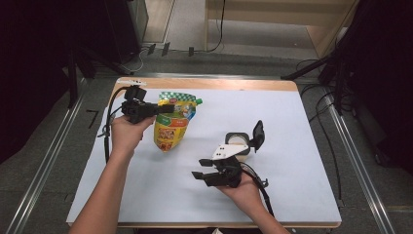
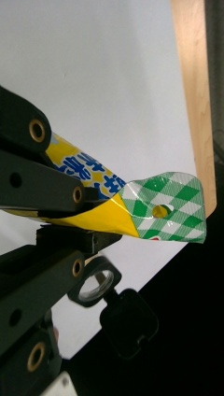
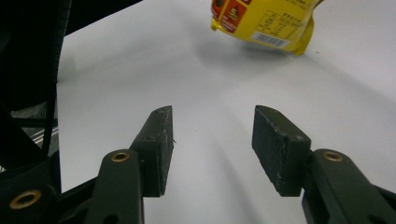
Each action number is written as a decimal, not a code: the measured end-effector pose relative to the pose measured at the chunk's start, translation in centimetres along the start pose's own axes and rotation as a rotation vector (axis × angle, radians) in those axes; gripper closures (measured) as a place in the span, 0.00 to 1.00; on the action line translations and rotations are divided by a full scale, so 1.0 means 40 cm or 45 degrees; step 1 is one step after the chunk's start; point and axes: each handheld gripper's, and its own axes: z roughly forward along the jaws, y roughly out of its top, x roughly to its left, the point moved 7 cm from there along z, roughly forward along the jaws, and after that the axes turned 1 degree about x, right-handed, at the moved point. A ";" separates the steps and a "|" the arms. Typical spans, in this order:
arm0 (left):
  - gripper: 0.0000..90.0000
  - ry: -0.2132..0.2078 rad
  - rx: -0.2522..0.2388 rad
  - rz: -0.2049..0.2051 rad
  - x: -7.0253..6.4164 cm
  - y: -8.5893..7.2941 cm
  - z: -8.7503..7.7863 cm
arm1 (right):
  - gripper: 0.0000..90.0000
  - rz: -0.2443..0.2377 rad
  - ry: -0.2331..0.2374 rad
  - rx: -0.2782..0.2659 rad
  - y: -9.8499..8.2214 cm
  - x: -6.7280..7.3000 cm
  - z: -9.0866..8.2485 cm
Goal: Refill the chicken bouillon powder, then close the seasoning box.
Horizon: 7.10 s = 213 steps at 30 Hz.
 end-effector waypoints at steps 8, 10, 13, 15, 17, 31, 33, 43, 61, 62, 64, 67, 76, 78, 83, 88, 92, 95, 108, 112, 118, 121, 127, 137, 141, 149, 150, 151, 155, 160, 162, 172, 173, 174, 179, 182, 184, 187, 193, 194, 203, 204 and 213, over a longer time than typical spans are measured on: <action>1.00 -0.044 -0.016 -0.046 0.021 -0.008 -0.012 | 0.56 0.015 -0.013 -0.006 0.004 -0.004 -0.015; 0.99 -0.048 -0.017 -0.048 0.023 -0.013 -0.018 | 0.56 0.023 -0.016 -0.003 0.007 -0.003 -0.019; 0.99 -0.061 -0.019 -0.044 0.025 -0.020 -0.026 | 0.56 0.016 -0.021 -0.004 0.011 -0.003 -0.023; 0.98 -0.069 -0.017 -0.032 0.023 -0.025 -0.028 | 0.56 0.009 -0.024 -0.006 0.014 -0.005 -0.025; 0.98 -0.064 -0.019 -0.028 0.021 -0.029 -0.031 | 0.56 0.004 -0.024 -0.009 0.015 -0.006 -0.026; 0.94 -0.018 -0.023 -0.033 0.035 -0.065 -0.071 | 0.57 -0.010 -0.020 -0.024 0.036 -0.019 -0.024; 0.93 -0.013 -0.020 -0.029 0.036 -0.069 -0.077 | 0.57 -0.011 -0.015 -0.021 0.037 -0.020 -0.022; 0.84 -0.003 -0.022 -0.063 0.048 -0.089 -0.096 | 0.57 -0.010 -0.020 -0.022 0.043 -0.030 -0.022; 0.68 -0.010 -0.003 0.014 0.030 -0.102 -0.103 | 0.57 -0.001 -0.030 -0.021 0.046 -0.039 -0.029; 0.67 -0.011 -0.003 0.016 0.030 -0.103 -0.105 | 0.57 -0.002 -0.028 -0.024 0.046 -0.039 -0.029; 0.66 -0.007 -0.008 0.017 0.030 -0.105 -0.107 | 0.57 -0.006 -0.029 -0.028 0.048 -0.040 -0.030; 0.64 -0.004 -0.015 0.022 0.031 -0.106 -0.114 | 0.57 -0.002 -0.027 -0.024 0.049 -0.041 -0.033; 0.55 0.035 0.013 0.063 0.019 -0.121 -0.130 | 0.61 0.024 -0.023 -0.014 0.057 -0.051 -0.058; 0.52 0.036 0.028 0.081 0.013 -0.129 -0.130 | 0.62 0.015 -0.033 -0.032 0.065 -0.055 -0.070; 0.49 0.048 0.050 0.102 0.005 -0.147 -0.129 | 0.69 0.013 -0.046 -0.049 0.082 -0.066 -0.110; 0.47 0.059 0.047 0.097 0.007 -0.169 -0.134 | 0.80 0.030 -0.059 -0.038 0.086 -0.079 -0.140; 0.46 0.069 0.047 0.096 0.013 -0.183 -0.139 | 0.93 0.026 -0.080 -0.044 0.097 -0.088 -0.167; 0.45 0.076 0.051 0.093 0.017 -0.192 -0.141 | 1.00 0.047 -0.093 -0.039 0.108 -0.094 -0.190; 0.45 0.086 0.070 0.065 0.042 -0.233 -0.142 | 1.00 0.143 -0.134 -0.036 0.125 -0.152 -0.277; 0.45 0.088 0.068 0.061 0.046 -0.234 -0.143 | 1.00 0.157 -0.146 -0.051 0.130 -0.167 -0.306; 0.45 0.103 0.091 0.056 0.056 -0.242 -0.140 | 1.00 0.180 -0.187 -0.091 0.135 -0.196 -0.364; 0.44 0.095 0.093 0.053 0.059 -0.246 -0.140 | 1.00 0.199 -0.213 -0.107 0.135 -0.212 -0.394; 0.44 0.103 0.106 0.041 0.068 -0.254 -0.140 | 1.00 0.231 -0.249 -0.151 0.136 -0.236 -0.439; 0.44 0.109 0.106 0.032 0.079 -0.272 -0.157 | 1.00 0.270 -0.325 -0.169 0.115 -0.275 -0.484; 0.44 0.113 0.097 0.015 0.088 -0.272 -0.161 | 1.00 0.300 -0.357 -0.158 0.092 -0.300 -0.477; 0.44 0.123 0.078 0.001 0.099 -0.273 -0.168 | 1.00 0.371 -0.353 -0.139 0.051 -0.332 -0.441; 0.44 0.123 0.078 0.001 0.100 -0.273 -0.169 | 1.00 0.372 -0.352 -0.132 0.048 -0.333 -0.433; 0.44 0.124 0.079 -0.003 0.100 -0.273 -0.169 | 1.00 0.372 -0.349 -0.121 0.044 -0.333 -0.425; 0.44 0.124 0.084 -0.002 0.101 -0.273 -0.165 | 1.00 0.366 -0.336 -0.077 0.033 -0.330 -0.391; 0.44 0.125 0.091 0.002 0.099 -0.273 -0.161 | 1.00 0.390 -0.322 -0.072 0.023 -0.331 -0.369; 0.44 0.123 0.087 0.001 0.099 -0.273 -0.161 | 1.00 0.392 -0.321 -0.062 0.020 -0.330 -0.363; 0.44 0.121 0.079 -0.006 0.102 -0.271 -0.164 | 1.00 0.361 -0.295 -0.034 0.022 -0.310 -0.328; 0.44 0.113 0.080 -0.010 0.101 -0.271 -0.165 | 1.00 0.356 -0.289 -0.034 0.023 -0.308 -0.326; 0.44 0.113 0.075 -0.011 0.101 -0.270 -0.166 | 1.00 0.358 -0.284 -0.030 0.023 -0.305 -0.322; 0.43 0.119 0.075 -0.014 0.103 -0.272 -0.168 | 0.99 0.331 -0.245 -0.008 0.029 -0.290 -0.297; 0.43 0.121 0.072 -0.016 0.103 -0.273 -0.170 | 0.99 0.302 -0.233 0.019 0.031 -0.280 -0.276; 0.43 0.125 0.073 -0.014 0.103 -0.274 -0.171 | 0.99 0.293 -0.226 0.035 0.031 -0.273 -0.265; 0.43 0.129 0.081 -0.014 0.104 -0.278 -0.171 | 0.98 0.272 -0.216 0.047 0.034 -0.266 -0.253; 0.43 0.142 0.088 -0.017 0.108 -0.281 -0.173 | 0.80 0.226 -0.244 0.027 0.036 -0.268 -0.250; 0.43 0.143 0.088 -0.017 0.109 -0.281 -0.172 | 0.75 0.206 -0.256 0.016 0.035 -0.271 -0.253; 0.43 0.154 0.091 -0.022 0.112 -0.281 -0.171 | 0.60 0.213 -0.331 -0.065 0.012 -0.322 -0.312; 0.43 0.158 0.094 -0.020 0.112 -0.281 -0.171 | 0.59 0.217 -0.341 -0.076 0.009 -0.330 -0.320; 0.43 0.177 0.117 -0.010 0.114 -0.285 -0.164 | 0.51 0.271 -0.436 -0.145 -0.024 -0.390 -0.386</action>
